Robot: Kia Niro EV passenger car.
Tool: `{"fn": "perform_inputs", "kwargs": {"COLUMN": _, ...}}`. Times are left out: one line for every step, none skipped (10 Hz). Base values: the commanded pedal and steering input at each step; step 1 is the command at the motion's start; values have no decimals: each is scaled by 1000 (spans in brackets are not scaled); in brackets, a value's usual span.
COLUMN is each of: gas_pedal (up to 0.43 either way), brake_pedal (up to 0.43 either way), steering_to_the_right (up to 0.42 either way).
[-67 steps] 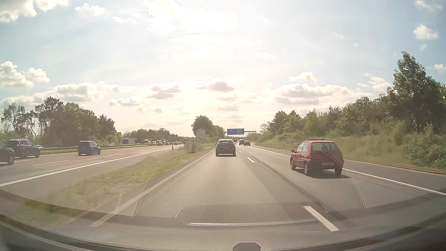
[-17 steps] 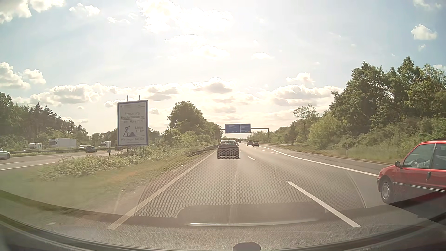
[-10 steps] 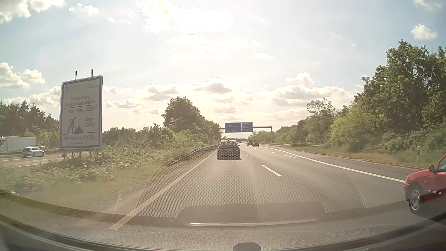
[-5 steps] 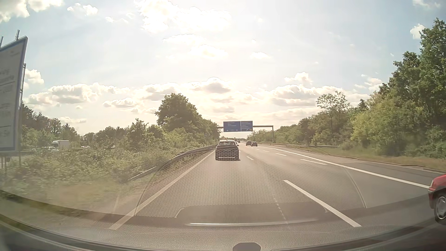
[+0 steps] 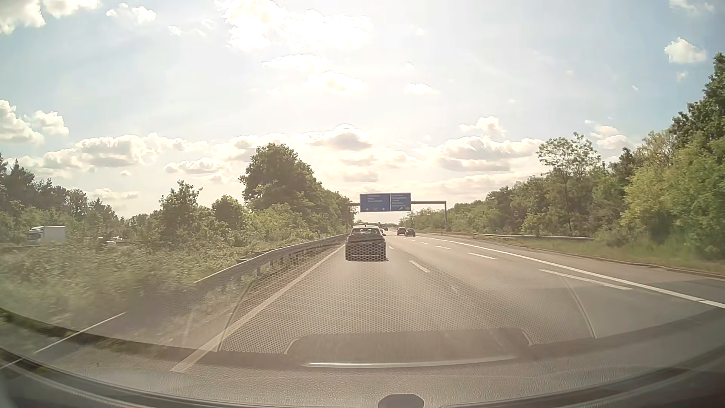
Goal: Follow the waypoints while adhering to traffic rules and regulations
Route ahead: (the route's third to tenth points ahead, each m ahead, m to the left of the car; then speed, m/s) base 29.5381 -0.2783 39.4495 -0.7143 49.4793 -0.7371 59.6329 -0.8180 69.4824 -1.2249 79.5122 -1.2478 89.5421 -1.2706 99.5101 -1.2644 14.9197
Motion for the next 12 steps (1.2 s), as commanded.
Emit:
{"fn": "perform_inputs", "kwargs": {"gas_pedal": 59, "brake_pedal": 0, "steering_to_the_right": 2}}
{"fn": "perform_inputs", "kwargs": {"gas_pedal": 0, "brake_pedal": 0, "steering_to_the_right": 1}}
{"fn": "perform_inputs", "kwargs": {"gas_pedal": 0, "brake_pedal": 0, "steering_to_the_right": 1}}
{"fn": "perform_inputs", "kwargs": {"gas_pedal": 0, "brake_pedal": 0, "steering_to_the_right": 0}}
{"fn": "perform_inputs", "kwargs": {"gas_pedal": 0, "brake_pedal": 0, "steering_to_the_right": -2}}
{"fn": "perform_inputs", "kwargs": {"gas_pedal": 0, "brake_pedal": 0, "steering_to_the_right": -4}}
{"fn": "perform_inputs", "kwargs": {"gas_pedal": 0, "brake_pedal": 0, "steering_to_the_right": -4}}
{"fn": "perform_inputs", "kwargs": {"gas_pedal": 0, "brake_pedal": 0, "steering_to_the_right": -3}}
{"fn": "perform_inputs", "kwargs": {"gas_pedal": 0, "brake_pedal": 0, "steering_to_the_right": -4}}
{"fn": "perform_inputs", "kwargs": {"gas_pedal": 0, "brake_pedal": 6, "steering_to_the_right": -5}}
{"fn": "perform_inputs", "kwargs": {"gas_pedal": 0, "brake_pedal": 12, "steering_to_the_right": -6}}
{"fn": "perform_inputs", "kwargs": {"gas_pedal": 0, "brake_pedal": 6, "steering_to_the_right": -6}}
